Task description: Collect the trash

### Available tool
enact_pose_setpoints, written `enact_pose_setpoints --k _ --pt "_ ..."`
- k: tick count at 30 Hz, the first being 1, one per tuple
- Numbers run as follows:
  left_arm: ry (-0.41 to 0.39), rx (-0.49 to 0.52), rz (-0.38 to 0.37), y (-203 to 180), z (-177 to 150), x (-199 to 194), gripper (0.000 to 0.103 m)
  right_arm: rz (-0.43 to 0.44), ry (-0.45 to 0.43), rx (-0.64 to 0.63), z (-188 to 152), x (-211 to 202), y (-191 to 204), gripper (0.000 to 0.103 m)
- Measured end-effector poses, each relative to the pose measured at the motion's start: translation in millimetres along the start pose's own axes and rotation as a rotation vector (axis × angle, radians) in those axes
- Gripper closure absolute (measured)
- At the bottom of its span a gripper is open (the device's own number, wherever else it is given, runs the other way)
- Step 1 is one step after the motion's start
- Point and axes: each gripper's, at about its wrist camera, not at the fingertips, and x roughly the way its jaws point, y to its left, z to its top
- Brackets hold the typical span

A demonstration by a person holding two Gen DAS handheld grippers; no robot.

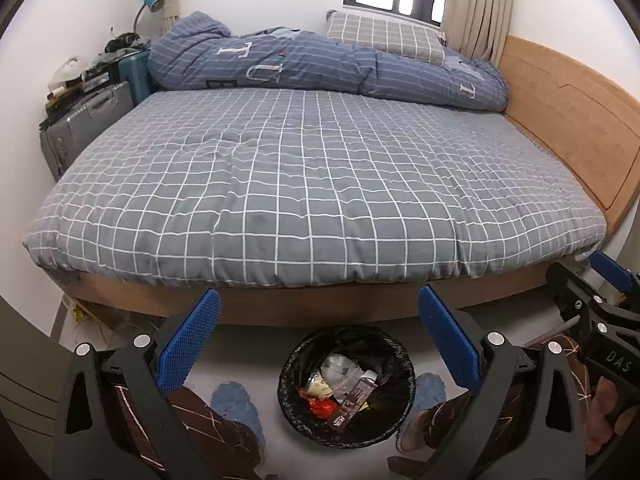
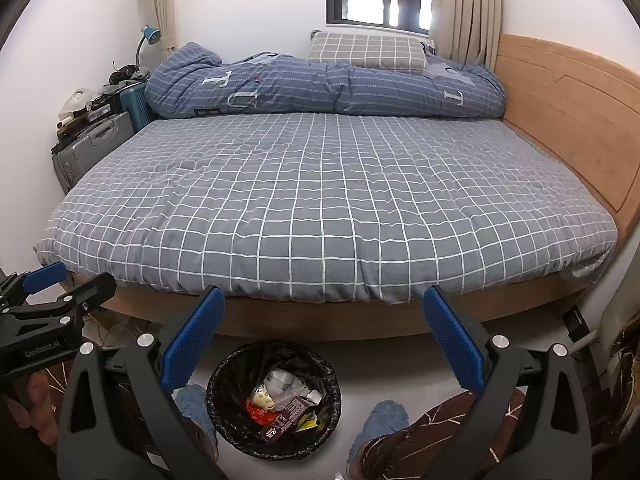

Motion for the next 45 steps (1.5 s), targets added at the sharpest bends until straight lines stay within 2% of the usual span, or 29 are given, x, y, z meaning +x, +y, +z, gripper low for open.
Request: enact_pose_setpoints --k 18,45 --pt "-0.006 0.041 0.071 -0.7 -0.2 0.0 0.006 0.01 0.007 -0.024 3.3 11.2 9.3 0.008" --pt "0.006 0.004 0.04 5.4 1.0 1.8 0.006 0.021 0.007 -0.032 5.6 11.2 12.3 0.008"
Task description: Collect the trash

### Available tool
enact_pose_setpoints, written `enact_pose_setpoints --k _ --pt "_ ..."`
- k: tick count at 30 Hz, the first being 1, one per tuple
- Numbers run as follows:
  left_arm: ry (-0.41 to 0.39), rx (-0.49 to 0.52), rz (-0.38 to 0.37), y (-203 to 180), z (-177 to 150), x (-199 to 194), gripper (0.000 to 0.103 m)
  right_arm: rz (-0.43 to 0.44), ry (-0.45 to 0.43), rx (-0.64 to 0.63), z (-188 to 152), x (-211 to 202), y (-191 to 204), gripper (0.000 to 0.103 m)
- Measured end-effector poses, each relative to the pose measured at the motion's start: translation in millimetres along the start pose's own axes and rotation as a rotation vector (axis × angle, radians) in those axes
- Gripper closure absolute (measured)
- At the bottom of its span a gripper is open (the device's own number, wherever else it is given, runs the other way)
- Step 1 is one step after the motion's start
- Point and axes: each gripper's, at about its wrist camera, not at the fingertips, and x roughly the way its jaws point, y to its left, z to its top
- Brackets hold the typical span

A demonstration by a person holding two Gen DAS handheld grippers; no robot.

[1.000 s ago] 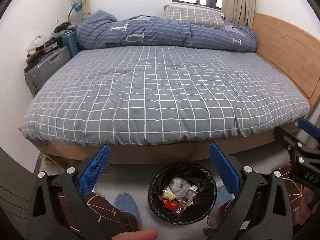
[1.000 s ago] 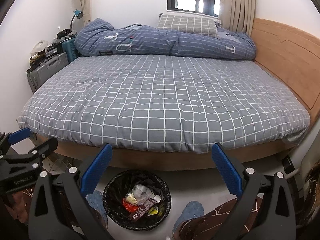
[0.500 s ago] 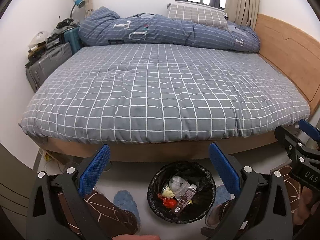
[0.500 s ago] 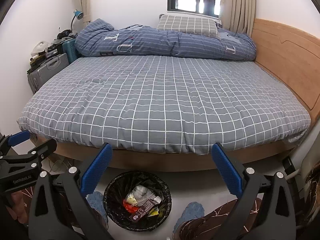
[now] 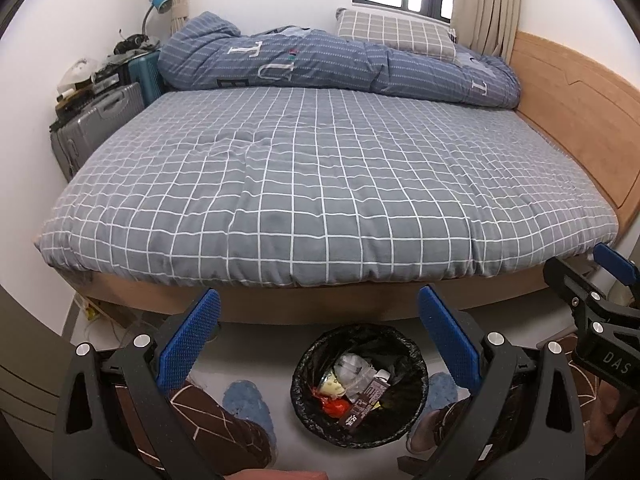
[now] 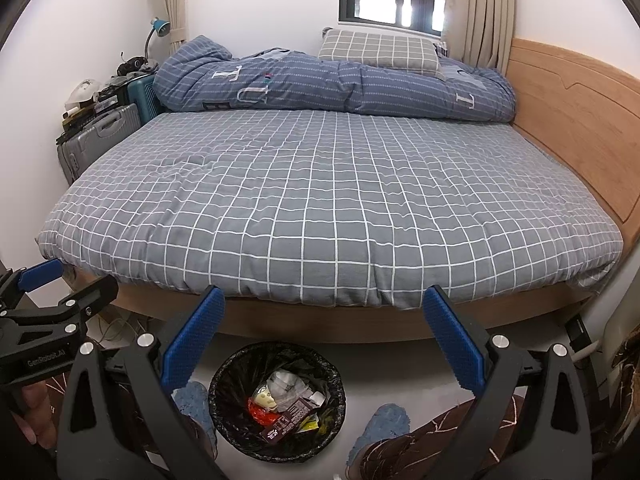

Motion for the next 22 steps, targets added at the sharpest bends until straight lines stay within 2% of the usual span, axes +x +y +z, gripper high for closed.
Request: enact_pose_setpoints --k 11,15,19,22 --pt "-0.009 0.014 -0.011 -2.0 -1.4 -3.7 0.006 0.002 0.002 -0.002 -2.2 0.7 1.1 0.008" --pt "-0.007 0.013 -0.01 -1.8 -0.6 -1.8 0.011 0.003 0.0 -0.003 -2.4 -0.2 2.2 0.008" --pt "-0.005 0.008 -0.019 -0.1 0.2 -1.1 0.011 0.004 -0.001 -0.002 -1.9 -0.9 3.9 0.008" --pt "-0.009 0.013 0.0 -0.9 0.3 -1.3 0.008 0.003 -0.001 -0.003 -1.9 -0.9 3.8 0.008"
